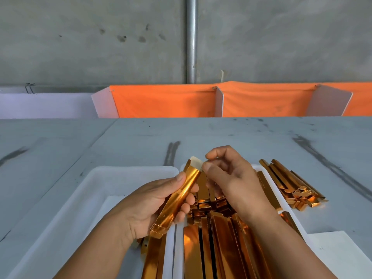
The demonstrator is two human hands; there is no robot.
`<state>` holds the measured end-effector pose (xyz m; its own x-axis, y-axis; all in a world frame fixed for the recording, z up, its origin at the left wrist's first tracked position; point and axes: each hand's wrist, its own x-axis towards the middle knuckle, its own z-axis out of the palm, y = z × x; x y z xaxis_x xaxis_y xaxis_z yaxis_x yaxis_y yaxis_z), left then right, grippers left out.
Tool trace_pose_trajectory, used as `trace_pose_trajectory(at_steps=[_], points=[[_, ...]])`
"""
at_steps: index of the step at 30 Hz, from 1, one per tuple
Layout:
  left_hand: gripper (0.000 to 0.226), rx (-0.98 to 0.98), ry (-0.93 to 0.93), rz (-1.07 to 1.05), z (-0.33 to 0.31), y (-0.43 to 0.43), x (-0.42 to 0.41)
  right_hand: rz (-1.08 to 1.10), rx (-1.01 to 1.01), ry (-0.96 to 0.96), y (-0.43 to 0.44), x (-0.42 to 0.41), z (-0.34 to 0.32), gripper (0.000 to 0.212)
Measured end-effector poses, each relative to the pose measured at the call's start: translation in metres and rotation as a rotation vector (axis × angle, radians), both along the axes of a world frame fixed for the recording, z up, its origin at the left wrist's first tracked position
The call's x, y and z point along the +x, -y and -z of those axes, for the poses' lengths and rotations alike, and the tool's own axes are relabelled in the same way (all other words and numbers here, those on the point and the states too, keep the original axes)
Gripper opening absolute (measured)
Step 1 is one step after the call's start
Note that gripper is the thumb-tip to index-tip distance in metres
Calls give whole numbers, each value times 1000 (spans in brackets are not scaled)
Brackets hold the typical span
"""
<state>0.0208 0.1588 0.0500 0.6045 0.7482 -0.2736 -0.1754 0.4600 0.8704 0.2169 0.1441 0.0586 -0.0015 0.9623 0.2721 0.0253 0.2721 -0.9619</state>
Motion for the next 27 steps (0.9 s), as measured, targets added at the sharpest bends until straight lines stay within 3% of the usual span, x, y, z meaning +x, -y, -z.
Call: trace_pose_trajectory(at_steps=[8,14,21,24,27], points=[[43,-32,25,-61,2,0,4,89,85,153,5,-7,1,16],[43,25,12,-63,4,-1,7,-37,-74,67,4,-6,-2,8],[39,115,-91,-71,4,1,9,-13,-43,231,4,-6,-2,12],[43,264,-216,-83,0,4,11,47,-27,232,4,-6,-1,16],[34,633,-572,-200,-1,9,13,177,9,256,3,-8,2,17]])
